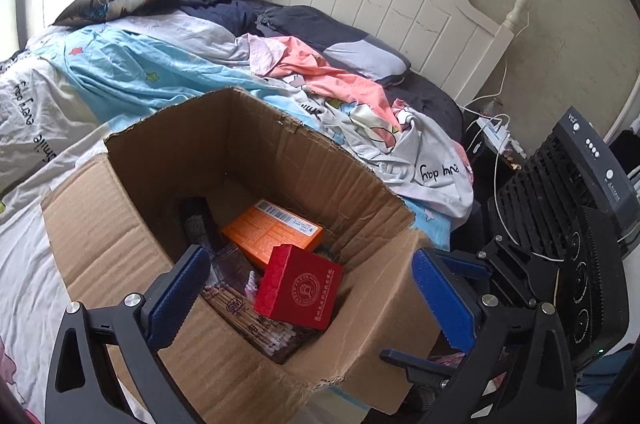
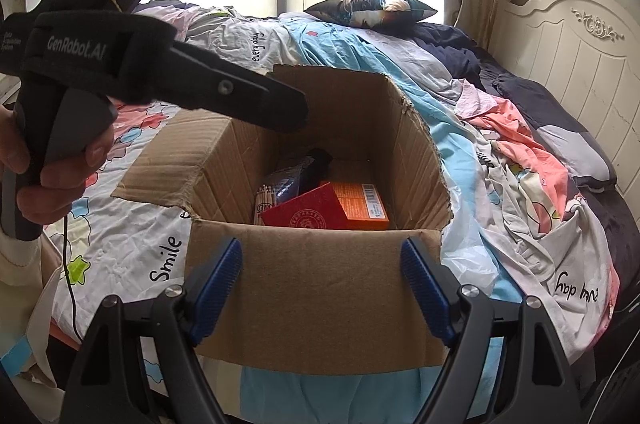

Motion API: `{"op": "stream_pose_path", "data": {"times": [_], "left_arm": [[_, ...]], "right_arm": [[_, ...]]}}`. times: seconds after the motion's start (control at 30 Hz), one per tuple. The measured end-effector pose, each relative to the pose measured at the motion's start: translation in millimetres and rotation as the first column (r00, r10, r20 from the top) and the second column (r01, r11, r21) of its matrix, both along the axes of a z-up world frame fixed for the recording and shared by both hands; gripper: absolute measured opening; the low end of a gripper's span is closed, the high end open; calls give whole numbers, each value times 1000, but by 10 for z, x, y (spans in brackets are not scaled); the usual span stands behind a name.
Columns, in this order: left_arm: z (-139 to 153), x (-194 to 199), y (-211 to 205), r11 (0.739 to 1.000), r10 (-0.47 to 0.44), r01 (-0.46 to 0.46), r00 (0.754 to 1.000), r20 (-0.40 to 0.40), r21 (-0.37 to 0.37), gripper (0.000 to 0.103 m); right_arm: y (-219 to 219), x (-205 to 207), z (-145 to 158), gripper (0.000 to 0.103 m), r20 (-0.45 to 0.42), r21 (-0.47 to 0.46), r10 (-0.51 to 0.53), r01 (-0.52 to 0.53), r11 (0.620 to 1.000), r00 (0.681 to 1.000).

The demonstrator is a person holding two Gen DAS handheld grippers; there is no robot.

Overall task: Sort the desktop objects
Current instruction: 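Lower the red box over the cardboard box and open the left gripper, then withdraw both open grippers up and away from the cardboard box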

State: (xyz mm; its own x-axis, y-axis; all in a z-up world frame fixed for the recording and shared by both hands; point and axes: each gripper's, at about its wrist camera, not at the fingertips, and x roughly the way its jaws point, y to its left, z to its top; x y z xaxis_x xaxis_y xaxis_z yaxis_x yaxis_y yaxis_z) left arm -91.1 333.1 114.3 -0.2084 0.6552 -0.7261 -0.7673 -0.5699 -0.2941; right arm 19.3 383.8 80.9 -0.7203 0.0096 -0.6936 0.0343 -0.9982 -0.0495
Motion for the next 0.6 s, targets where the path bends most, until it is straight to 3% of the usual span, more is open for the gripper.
{"op": "stream_pose_path", "data": {"times": [0.1,0.47,0.6], "left_arm": [[-18,10,-18,1000,8,-8,1000,11,-12,103],[-96,207,-97,995,-10,0,995,-95,-98,103],[-144,192,-167,995,-1,-8,996,-89,-101,103]], "right_arm": [[1,-2,-5,79,1,1,-2,2,1000,1000],[36,-113,45,79,9,-10,-16,16,1000,1000],[32,-173,65,79,15,-12,-20,20,1000,1000]]}}
